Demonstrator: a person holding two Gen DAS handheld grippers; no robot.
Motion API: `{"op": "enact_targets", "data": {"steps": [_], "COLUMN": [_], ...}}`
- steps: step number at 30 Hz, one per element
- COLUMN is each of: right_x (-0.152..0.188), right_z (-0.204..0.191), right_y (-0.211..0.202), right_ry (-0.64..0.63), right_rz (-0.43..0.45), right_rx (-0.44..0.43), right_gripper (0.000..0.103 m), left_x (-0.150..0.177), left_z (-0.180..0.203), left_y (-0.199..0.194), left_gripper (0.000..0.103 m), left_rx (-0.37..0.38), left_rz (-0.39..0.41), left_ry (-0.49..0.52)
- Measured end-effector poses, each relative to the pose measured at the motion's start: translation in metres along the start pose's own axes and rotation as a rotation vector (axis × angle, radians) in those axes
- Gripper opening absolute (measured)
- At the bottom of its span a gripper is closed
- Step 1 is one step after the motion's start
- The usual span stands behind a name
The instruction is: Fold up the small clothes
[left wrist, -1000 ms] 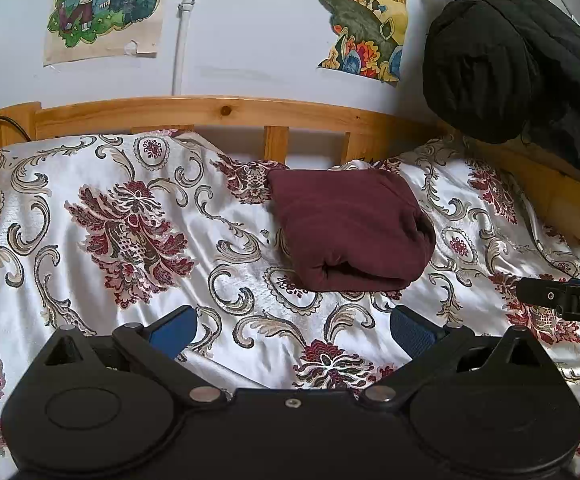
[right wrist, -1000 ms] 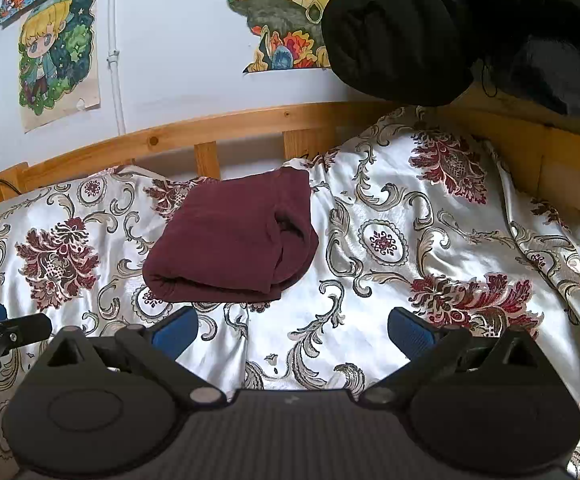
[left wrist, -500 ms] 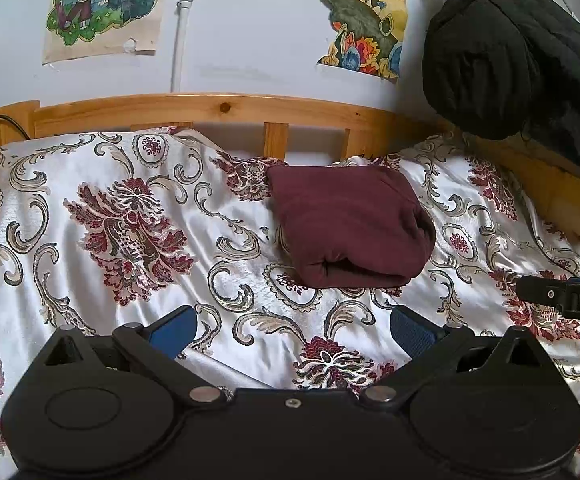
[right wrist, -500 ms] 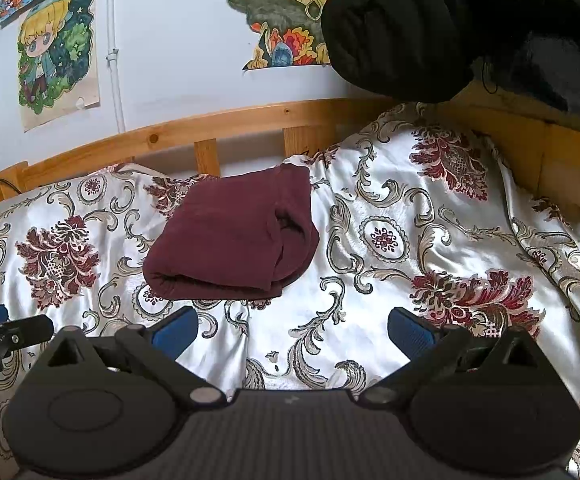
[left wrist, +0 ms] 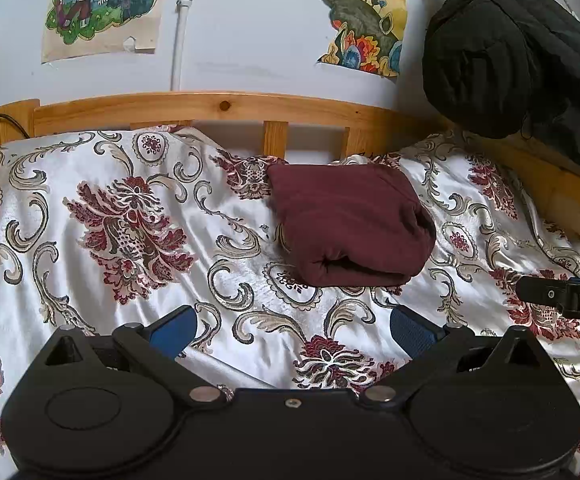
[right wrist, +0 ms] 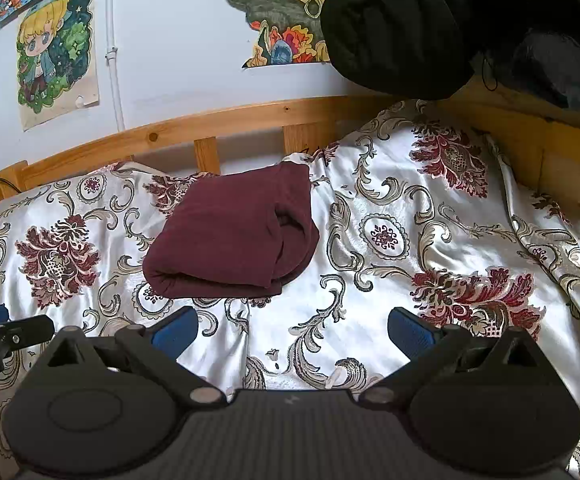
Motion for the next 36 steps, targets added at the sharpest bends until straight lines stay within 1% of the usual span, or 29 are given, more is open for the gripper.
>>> {"op": "enact_targets", "data": {"steps": [14, 16, 18, 20, 23, 27, 36], "right_x": [0.002, 0.002, 0.002, 0.002, 0.002, 0.002, 0.003], "right_z": [0.0, 0.0, 0.0, 0.001, 0.001, 0.001, 0.002], "right_y": [0.0, 0.0, 0.0, 0.0, 0.001, 0.001, 0.001], "right_ry": [0.012, 0.015, 0.015, 0.016, 0.016, 0.017, 0.022], "right_rz": [-0.009, -0.011, -0.012, -0.012, -0.013, -0.013, -0.018], "right_rx": [0.0, 0.0, 0.0, -0.001, -0.001, -0.001, -0.002], "right_gripper": [0.103, 0.103, 0.103, 0.103, 0.103, 0.103, 0.103], "left_x": [-0.002, -0.006, -0.009, -0.011, -0.014, -0.014, -0.013], "left_z": [-0.003, -0.002, -0.001, 0.001, 0.005, 0.008, 0.012], "left_y": [0.001, -0.004, -0.008, -0.01, -0.012, -0.014, -0.015], "left_gripper": [0.102, 0.102, 0.102, 0.102, 0.102, 0.102, 0.102], "left_rx": [-0.005, -0.059, -0.145, -0.231, -0.3, -0.321, -0.316], "left_rz": [-0.007, 0.021, 0.038, 0.052, 0.067, 0.071, 0.059], "left_ry": [0.007, 0.0, 0.003, 0.026, 0.071, 0.103, 0.131]}}
Point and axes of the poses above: each gripper's, at about its wrist camera, not at the fingertips, and y roughly the way its jaws point, z to its right, x to its underside, the point moved 2 cm from there along y, roughly the way its jaws point, and after that the axes turned 5 degrees about -x, right-handed, at the moved point
